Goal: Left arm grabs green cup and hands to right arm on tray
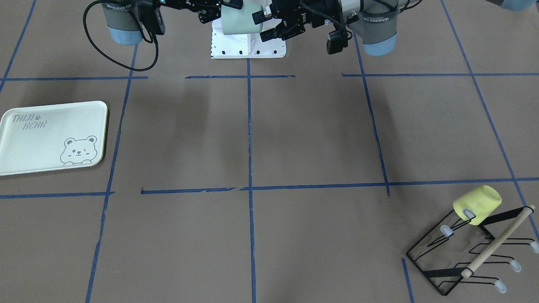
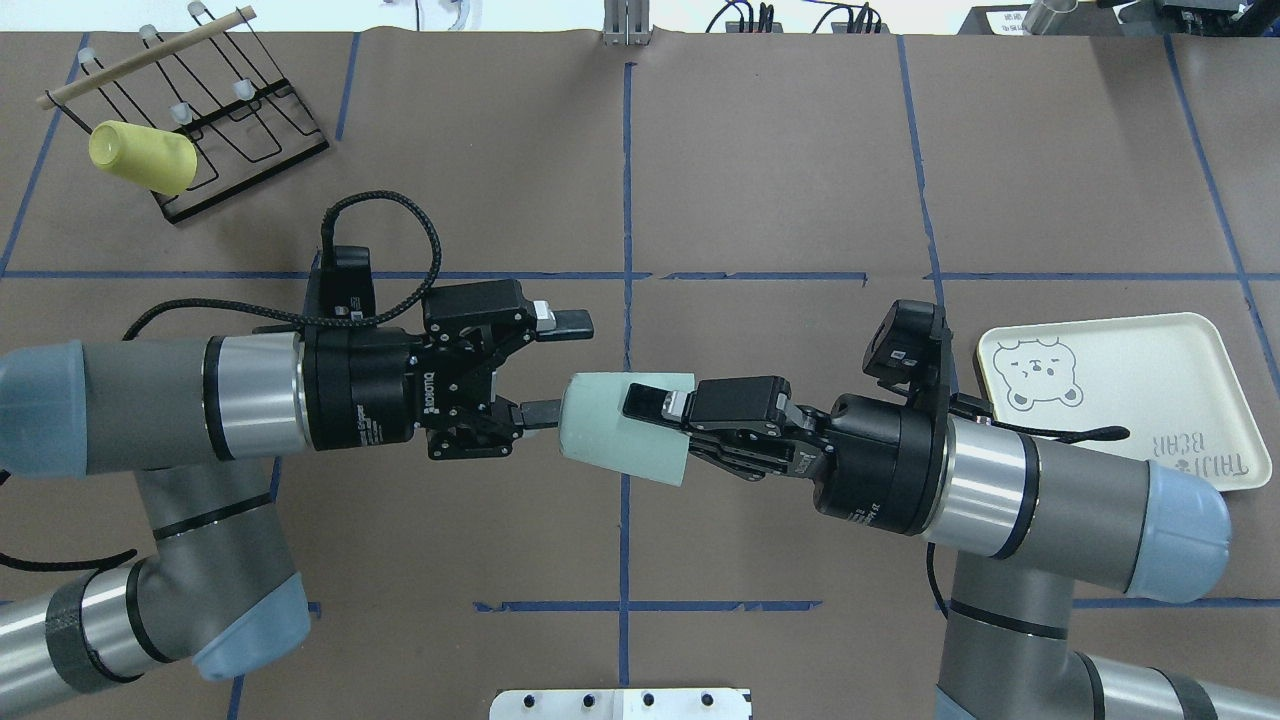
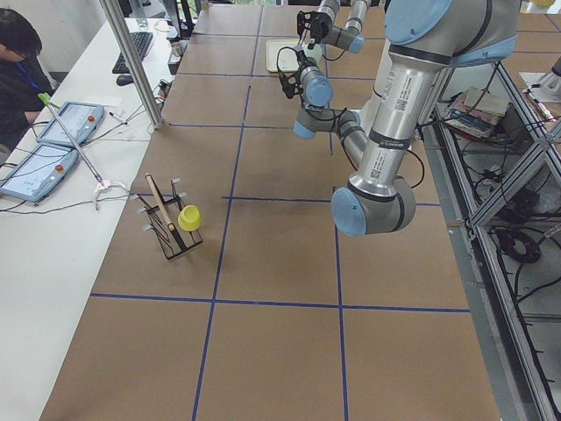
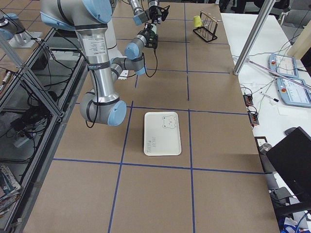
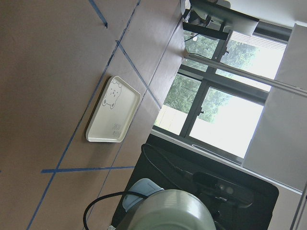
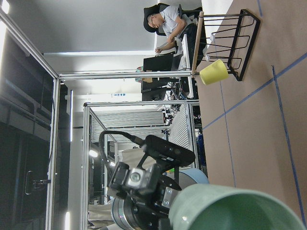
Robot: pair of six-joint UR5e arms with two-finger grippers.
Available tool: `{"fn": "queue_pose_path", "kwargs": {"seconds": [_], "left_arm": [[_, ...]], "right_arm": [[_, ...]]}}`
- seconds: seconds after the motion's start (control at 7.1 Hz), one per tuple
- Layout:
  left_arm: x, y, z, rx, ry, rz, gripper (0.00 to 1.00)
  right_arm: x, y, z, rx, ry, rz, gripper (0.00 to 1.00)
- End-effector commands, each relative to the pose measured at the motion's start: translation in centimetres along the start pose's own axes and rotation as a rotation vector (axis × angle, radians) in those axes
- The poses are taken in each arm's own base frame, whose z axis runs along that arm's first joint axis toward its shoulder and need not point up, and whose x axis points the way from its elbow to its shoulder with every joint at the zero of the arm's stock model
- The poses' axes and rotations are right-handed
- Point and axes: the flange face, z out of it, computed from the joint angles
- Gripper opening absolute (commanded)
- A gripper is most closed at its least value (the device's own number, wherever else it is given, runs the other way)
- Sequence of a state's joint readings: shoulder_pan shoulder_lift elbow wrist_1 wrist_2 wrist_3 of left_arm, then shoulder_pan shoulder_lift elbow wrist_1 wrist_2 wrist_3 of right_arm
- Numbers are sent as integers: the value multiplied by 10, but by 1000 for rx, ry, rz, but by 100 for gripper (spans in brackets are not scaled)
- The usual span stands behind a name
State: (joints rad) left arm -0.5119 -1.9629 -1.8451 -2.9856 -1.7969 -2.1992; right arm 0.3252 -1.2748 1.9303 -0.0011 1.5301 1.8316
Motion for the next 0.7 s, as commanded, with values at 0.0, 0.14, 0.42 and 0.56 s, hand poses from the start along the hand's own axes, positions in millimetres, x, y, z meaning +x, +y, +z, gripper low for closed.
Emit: {"fn": "queue_pose_path", "kwargs": {"seconds": [0.0,0.14,0.42,0.56], "left_arm": [[3,-73,-3,166,-55,18,100],[1,-117,-8,268,-117,56,100],[-4,-166,-15,409,-361,194,100],[-1,-188,-30,379,-517,267,100]], "right_arm": [[10,-3,-5,10,36,-3,0],[19,-7,-14,21,66,-9,0],[24,-48,-10,93,263,-62,0],[20,-80,-12,93,400,-82,0]]}}
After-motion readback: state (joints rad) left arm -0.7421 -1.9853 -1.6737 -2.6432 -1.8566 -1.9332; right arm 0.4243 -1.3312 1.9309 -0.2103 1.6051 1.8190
